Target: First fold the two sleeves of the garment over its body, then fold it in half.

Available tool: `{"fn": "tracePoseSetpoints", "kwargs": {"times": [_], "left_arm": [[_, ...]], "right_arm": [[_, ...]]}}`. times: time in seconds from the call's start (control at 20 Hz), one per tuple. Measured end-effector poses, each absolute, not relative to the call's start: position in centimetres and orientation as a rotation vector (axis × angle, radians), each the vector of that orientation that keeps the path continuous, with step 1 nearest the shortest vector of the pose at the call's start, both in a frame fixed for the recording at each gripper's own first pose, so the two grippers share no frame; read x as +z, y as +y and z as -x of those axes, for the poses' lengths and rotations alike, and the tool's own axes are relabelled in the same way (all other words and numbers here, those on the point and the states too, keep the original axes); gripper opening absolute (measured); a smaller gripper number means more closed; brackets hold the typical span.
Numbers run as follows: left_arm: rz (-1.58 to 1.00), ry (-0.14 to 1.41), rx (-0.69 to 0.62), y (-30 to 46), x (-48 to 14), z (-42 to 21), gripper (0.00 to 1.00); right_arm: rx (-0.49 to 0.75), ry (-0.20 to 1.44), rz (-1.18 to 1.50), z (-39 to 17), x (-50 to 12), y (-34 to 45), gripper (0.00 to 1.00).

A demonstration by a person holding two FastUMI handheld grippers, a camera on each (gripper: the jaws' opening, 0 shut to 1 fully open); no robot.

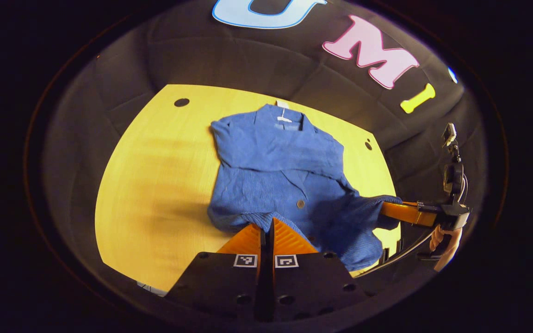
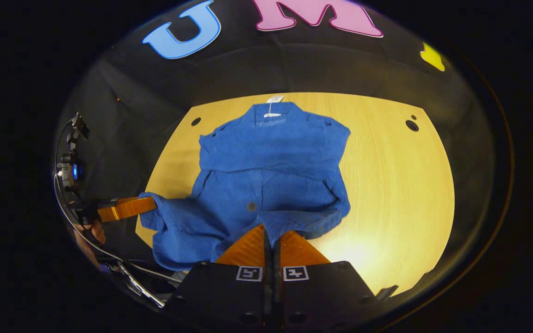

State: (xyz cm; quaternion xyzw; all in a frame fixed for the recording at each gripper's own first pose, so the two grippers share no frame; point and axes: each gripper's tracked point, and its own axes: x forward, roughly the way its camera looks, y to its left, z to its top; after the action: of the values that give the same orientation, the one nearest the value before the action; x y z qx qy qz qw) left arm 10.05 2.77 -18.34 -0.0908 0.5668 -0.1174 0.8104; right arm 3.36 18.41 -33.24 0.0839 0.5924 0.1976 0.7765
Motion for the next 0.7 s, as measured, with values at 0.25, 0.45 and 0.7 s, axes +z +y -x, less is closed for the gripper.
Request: {"fn": "tracePoseSetpoints", "kwargs": {"times": [0.25,0.45,0.7], "left_arm": [[0.265,1.215,-0.164,2.7,-18.1,-18.0,0.00],[0.286,1.247,-0.145,2.3,-19.3,-22.1,0.00],[0.259,1.289,-0.090,4.0,-21.9,-27.1,0.00]], "right_arm": [[0.432,1.258,-0.208,-11.9,-35.2,19.1,0.02],[0.417,1.269,-0.221,-16.8,-38.4,18.6,0.01],[0.357,1.296,-0.228,-21.9,-42.9,18.1,0.00]]}}
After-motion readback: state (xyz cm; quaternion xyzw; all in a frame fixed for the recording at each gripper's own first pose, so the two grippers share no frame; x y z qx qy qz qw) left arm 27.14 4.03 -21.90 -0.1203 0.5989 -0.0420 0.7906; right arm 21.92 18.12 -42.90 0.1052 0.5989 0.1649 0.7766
